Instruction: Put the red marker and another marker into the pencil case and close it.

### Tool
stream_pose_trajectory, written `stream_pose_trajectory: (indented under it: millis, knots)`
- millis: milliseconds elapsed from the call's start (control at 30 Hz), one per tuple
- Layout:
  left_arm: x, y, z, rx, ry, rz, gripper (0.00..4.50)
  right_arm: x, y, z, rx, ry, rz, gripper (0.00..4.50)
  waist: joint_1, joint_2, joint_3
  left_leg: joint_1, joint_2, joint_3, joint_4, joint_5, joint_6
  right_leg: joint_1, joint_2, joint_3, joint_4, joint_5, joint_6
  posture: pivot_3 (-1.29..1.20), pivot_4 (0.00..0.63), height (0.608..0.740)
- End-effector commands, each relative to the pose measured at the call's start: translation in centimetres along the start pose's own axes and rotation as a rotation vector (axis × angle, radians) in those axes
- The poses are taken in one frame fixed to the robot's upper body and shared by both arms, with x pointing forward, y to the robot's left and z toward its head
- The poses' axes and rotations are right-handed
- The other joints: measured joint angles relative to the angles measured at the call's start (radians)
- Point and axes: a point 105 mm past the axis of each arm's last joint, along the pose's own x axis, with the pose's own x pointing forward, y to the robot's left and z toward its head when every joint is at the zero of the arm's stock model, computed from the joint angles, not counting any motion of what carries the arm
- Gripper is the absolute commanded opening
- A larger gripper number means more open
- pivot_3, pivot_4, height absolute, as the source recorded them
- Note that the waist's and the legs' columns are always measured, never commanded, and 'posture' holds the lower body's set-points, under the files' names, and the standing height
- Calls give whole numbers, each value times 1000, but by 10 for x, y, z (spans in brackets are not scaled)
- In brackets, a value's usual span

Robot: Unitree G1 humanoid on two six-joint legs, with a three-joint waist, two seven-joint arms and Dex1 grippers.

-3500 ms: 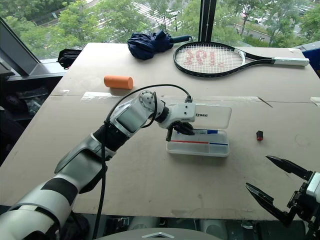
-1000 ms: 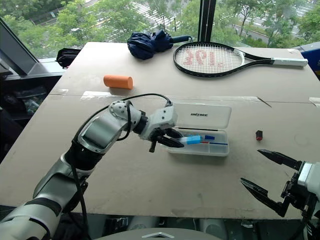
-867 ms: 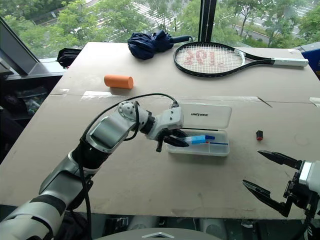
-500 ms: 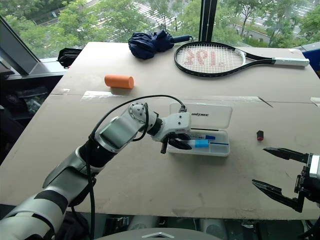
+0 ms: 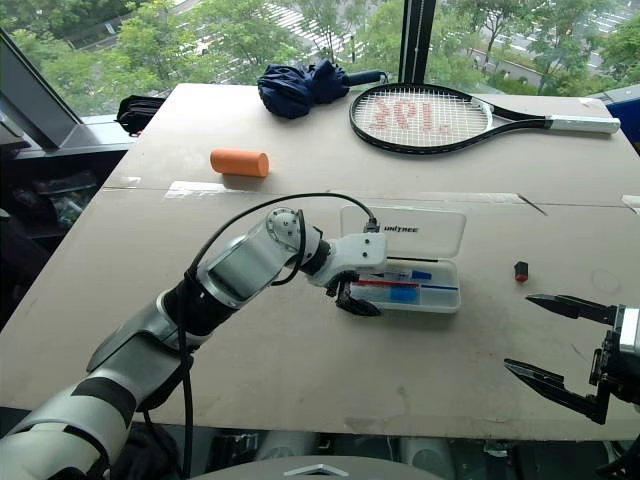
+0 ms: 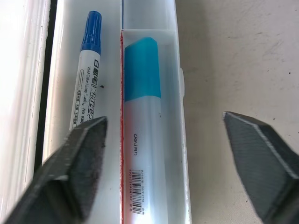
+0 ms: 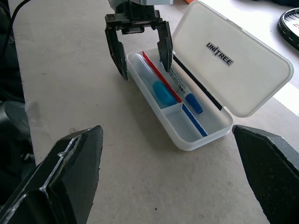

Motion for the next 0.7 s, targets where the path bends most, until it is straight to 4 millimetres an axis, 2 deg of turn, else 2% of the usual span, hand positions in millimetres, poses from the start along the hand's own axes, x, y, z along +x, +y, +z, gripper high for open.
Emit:
stream_pose_trajectory:
  millis: [33,100,200,267,333,433,533,600,700]
  knots:
    - [-32,0,16,1,-141,17,4444,-2,-13,5,-2,2,-100,4500,-4,0,1,0,0,0,0,0,0,0,0,0,0,0,0,0,150,730]
    - [-56,-10,18,-17,-263,-4,4444,3,-27,-5,43,65,-179,4500,-7,1,1,0,1,0,0,0,0,0,0,0,0,0,0,0,150,730]
    - [-80,-18,19,-72,-434,33,4444,8,-45,-12,102,92,-280,4500,-12,2,1,0,2,-1,0,0,0,-1,-2,1,0,0,0,0,150,730]
    - [-91,-26,11,-59,-469,58,4444,13,-52,-17,110,111,-296,4500,-7,3,0,0,1,0,0,0,0,0,-2,1,0,0,0,0,150,730]
    - [-102,-37,-1,-114,-489,54,4444,18,-64,-32,92,258,-366,4500,-7,4,1,0,1,0,0,0,0,0,-2,2,-1,0,0,0,150,730]
    - [-111,-59,-7,-107,-513,16,4444,21,-86,-52,141,395,-477,4500,-3,3,1,0,1,0,0,0,0,-1,-2,2,-1,0,-1,0,150,730]
    - [-117,-80,3,-108,-567,-29,4444,25,-111,-63,269,430,-601,4500,2,4,2,-1,0,1,0,0,0,-1,-4,2,-2,0,-1,0,150,730]
    - [-118,-88,8,-84,-572,-27,4444,27,-126,-68,328,443,-675,4500,0,3,3,-1,-2,0,1,0,0,0,-5,2,-2,0,-1,0,150,730]
    - [-120,-95,17,-64,-575,-15,4444,30,-136,-74,392,464,-720,4500,3,4,3,-2,-3,0,1,0,0,0,-7,2,-2,0,-1,0,150,730]
